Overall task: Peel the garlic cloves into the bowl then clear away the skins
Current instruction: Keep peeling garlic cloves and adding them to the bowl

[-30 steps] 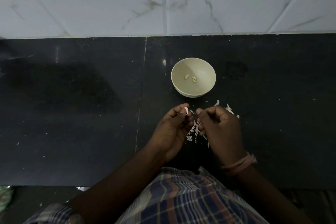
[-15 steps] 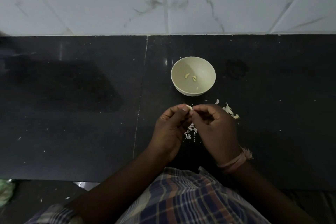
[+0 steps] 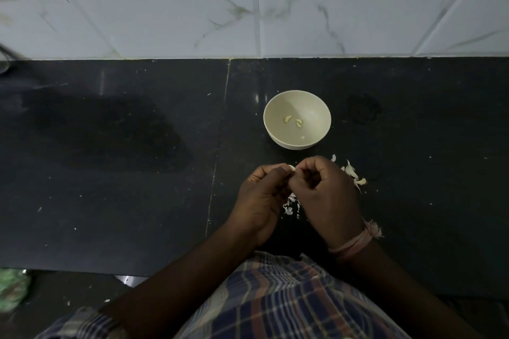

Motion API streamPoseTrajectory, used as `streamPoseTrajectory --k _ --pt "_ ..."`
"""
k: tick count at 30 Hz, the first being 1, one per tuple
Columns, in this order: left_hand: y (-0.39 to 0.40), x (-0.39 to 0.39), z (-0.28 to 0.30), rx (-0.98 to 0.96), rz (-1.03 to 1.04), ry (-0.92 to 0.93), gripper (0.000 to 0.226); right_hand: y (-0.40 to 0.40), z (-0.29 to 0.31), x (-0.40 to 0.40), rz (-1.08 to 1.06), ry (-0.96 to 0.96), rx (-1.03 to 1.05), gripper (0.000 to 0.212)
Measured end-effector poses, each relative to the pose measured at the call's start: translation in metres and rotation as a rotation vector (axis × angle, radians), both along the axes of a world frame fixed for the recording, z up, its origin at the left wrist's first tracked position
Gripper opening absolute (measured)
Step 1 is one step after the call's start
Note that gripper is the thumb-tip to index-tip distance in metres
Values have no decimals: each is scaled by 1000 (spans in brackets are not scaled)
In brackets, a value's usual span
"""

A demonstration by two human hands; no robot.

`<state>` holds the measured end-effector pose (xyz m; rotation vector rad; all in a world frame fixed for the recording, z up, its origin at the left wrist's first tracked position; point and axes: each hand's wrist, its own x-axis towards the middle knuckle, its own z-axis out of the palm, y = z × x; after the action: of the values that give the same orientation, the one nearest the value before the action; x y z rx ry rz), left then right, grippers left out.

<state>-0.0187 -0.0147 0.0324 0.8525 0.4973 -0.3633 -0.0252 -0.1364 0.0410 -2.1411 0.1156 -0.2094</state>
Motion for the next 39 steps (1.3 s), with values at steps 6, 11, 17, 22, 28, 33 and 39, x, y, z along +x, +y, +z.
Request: streamPoseTrajectory --k 6,11,17,22,28,33,39 --pt "-1 -1 -1 1 -58 14 5 -6 4 0 40 6 0 11" --pt "1 0 2 -38 -113 43 13 -8 11 -3 31 151 199 10" --pt "2 -1 2 30 -133 -31 15 -10 11 -6 44 195 255 9" --pt "1 -6 -1 125 -157 -146 19 -9 12 -7 3 219 385 5" --pt "2 -7 -3 135 -162 -203 19 -9 11 -6 -3 247 499 6" --pt "3 -7 -9 79 -96 -133 19 -6 5 -5 -69 316 673 15" --pt "4 -7 -12 45 -75 -122 20 -14 -1 -6 -118 213 472 35"
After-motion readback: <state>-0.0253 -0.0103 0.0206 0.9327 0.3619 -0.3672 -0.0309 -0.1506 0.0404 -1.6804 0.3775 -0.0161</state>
